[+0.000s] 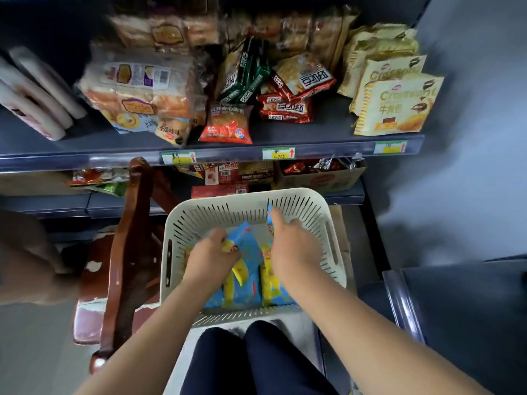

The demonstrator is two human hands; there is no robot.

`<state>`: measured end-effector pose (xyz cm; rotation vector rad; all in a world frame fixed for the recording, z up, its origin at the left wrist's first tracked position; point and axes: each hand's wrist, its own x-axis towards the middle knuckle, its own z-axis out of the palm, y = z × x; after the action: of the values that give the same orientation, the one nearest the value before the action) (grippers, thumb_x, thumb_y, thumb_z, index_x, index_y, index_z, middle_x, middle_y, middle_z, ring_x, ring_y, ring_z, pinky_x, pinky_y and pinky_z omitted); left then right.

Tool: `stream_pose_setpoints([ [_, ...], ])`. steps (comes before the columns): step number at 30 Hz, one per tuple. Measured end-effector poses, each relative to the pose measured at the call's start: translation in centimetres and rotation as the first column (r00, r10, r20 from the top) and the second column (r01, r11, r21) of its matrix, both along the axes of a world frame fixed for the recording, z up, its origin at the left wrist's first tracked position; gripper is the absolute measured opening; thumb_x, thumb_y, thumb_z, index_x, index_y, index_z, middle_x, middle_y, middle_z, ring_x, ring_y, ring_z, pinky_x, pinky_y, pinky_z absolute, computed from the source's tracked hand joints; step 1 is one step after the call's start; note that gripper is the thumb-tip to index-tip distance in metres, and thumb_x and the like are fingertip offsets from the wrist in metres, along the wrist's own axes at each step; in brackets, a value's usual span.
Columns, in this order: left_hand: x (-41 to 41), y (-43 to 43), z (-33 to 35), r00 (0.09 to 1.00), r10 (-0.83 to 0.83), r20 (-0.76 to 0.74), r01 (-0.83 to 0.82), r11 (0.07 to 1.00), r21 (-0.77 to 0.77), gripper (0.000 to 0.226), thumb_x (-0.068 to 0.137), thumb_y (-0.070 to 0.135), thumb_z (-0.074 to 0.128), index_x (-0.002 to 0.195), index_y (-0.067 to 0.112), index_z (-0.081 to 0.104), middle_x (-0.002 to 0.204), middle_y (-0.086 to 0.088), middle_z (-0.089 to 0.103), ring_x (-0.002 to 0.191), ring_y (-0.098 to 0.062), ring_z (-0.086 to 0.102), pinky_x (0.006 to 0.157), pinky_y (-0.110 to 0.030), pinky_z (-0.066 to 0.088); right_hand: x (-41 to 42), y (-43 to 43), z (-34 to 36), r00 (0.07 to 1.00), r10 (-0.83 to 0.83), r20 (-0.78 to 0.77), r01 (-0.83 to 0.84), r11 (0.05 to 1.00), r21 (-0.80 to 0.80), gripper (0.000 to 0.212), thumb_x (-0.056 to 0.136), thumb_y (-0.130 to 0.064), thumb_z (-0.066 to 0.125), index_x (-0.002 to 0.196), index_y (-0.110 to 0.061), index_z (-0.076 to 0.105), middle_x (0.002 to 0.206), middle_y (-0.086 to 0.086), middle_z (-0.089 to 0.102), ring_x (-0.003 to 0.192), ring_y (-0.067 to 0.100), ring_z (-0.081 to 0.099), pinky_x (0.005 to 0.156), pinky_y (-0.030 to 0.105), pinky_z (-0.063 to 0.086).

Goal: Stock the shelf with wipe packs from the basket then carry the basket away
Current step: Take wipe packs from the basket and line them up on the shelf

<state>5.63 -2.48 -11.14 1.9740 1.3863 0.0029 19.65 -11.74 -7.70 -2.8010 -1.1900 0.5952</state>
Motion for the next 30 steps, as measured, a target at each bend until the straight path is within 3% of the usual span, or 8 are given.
stream_pose_setpoints([
  [3,0.3,1.0,4.4,0.958,0.231,0.171,-0.211,0.969,-0.127,0.021,0.084,0.028,0.077,0.093,0.018,0.062,0.076,-0.003,0.07,0.069,-0.025,0.07,0.052,-0.033,0.048,1.7,-0.3,5.3,1.0,-0.027,-0.013,0.028,0.998,0.061,0.075,0.095,-0.003,0.049,0.155,-0.036,0.018,0.099,0.009,0.048,0.07,0.028,0.046,0.056,0.035,0.038],
  [5,0.8,1.7,7.6,0.898,0.336,0.283,-0.288,0.937,-0.197,0.015,0.082,0.027,0.075,0.09,0.02,0.065,0.077,-0.009,0.073,0.071,-0.029,0.073,0.062,-0.042,0.06,2.5,-0.5,8.8,0.999,-0.04,-0.007,0.041,0.991,0.124,0.069,0.099,-0.013,0.051,0.154,-0.036,0.017,0.108,0.011,0.055,0.073,0.029,0.045,0.052,0.033,0.032],
  [8,2.0,2.6,12.7,0.816,0.392,0.426,-0.303,0.916,-0.263,0.011,0.089,0.022,0.076,0.094,0.02,0.067,0.091,-0.017,0.074,0.078,-0.03,0.073,0.075,-0.049,0.061,3.2,-0.9,13.7,0.999,-0.044,0.002,0.042,0.967,0.25,0.06,0.101,-0.024,0.053,0.152,-0.035,0.022,0.109,0.01,0.057,0.076,0.032,0.05,0.058,0.035,0.033],
  [13,3.4,2.9,19.4,0.695,0.392,0.603,-0.177,0.905,-0.386,0.017,0.092,0.013,0.075,0.107,0.01,0.069,0.1,-0.019,0.077,0.09,-0.035,0.077,0.088,-0.05,0.062,4.2,-2.7,19.3,0.993,-0.106,0.057,0.07,0.894,0.443,0.058,0.099,-0.022,0.05,0.152,-0.035,0.031,0.105,0.009,0.063,0.079,0.032,0.057,0.058,0.034,0.035],
  [16,3.9,3.0,21.9,0.701,0.304,0.645,-0.066,0.929,-0.365,0.015,0.09,0.021,0.078,0.103,0.016,0.071,0.099,-0.013,0.079,0.092,-0.033,0.077,0.093,-0.058,0.059,4.2,-4.3,22.1,0.981,-0.163,0.106,0.086,0.852,0.516,0.059,0.099,-0.022,0.049,0.153,-0.037,0.032,0.107,0.008,0.063,0.086,0.032,0.061,0.058,0.035,0.036],
  [21,4.7,1.6,25.2,0.687,0.148,0.711,0.098,0.951,-0.292,0.011,0.09,0.018,0.078,0.1,0.018,0.074,0.102,-0.013,0.078,0.1,-0.035,0.075,0.093,-0.052,0.059,3.0,-8.2,25.8,0.937,-0.264,0.229,0.098,0.828,0.553,0.058,0.098,-0.02,0.047,0.151,-0.039,0.033,0.115,0.009,0.064,0.091,0.037,0.064,0.062,0.04,0.049],
  [26,5.1,-1.8,28.0,0.586,0.083,0.806,0.263,0.921,-0.287,0.01,0.096,0.008,0.069,0.106,0.007,0.066,0.094,-0.012,0.074,0.076,-0.017,0.076,0.065,-0.028,0.062,-0.4,-13.4,29.2,0.857,-0.415,0.306,0.182,0.799,0.572,0.061,0.095,-0.02,0.048,0.149,-0.043,0.033,0.109,0.008,0.063,0.089,0.041,0.063,0.067,0.044,0.054],
  [30,4.9,-6.2,30.5,0.521,0.037,0.853,0.423,0.857,-0.295,0.021,0.096,0.006,0.069,0.114,-0.001,0.062,0.096,-0.014,0.074,0.078,-0.018,0.077,0.07,-0.03,0.064,-4.4,-18.8,31.6,0.767,-0.532,0.359,0.251,0.764,0.595,0.061,0.094,-0.022,0.048,0.15,-0.043,0.034,0.117,0.01,0.064,0.096,0.041,0.065,0.071,0.047,0.054],
])
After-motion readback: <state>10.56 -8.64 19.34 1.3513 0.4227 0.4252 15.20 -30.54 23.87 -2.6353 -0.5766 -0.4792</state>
